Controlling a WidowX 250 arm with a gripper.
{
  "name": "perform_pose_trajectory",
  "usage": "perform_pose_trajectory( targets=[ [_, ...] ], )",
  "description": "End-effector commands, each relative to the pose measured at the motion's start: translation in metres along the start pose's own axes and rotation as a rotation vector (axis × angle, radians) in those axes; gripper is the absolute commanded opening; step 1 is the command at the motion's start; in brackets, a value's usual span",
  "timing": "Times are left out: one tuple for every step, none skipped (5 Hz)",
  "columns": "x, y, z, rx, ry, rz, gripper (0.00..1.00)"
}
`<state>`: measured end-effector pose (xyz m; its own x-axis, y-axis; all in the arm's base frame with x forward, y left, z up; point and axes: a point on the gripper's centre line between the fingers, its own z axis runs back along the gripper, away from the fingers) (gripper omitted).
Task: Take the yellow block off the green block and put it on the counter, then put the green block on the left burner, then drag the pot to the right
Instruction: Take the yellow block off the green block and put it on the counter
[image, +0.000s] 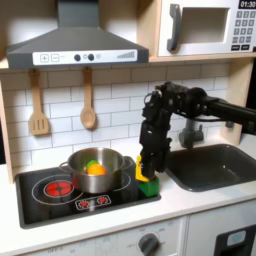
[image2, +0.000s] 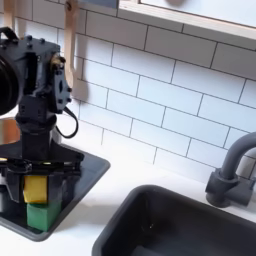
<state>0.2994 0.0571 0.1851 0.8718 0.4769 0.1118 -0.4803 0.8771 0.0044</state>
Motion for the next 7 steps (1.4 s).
perform_pose_trajectory(
  targets=[
    [-0.001, 0.000, 0.001, -0.011, 0.000, -0.010, 0.00],
    [-0.002, -0.003, 0.002, -0.020, 0.000, -0.023, 0.00],
    [-0.002, -0.008, 0.005, -0.035, -0.011, -0.042, 0.00],
    [-0.001, -0.015, 0.008, -0.049, -0.019, -0.062, 0.00],
    [-0.004, -0.032, 0.008, -0.066, -0.016, -0.111, 0.00],
    [-0.001, -0.047, 0.016, -0.092, -0.043, -0.139, 0.00],
    [0.005, -0.061, 0.018, -0.110, -0.054, -0.168, 0.00]
  ],
)
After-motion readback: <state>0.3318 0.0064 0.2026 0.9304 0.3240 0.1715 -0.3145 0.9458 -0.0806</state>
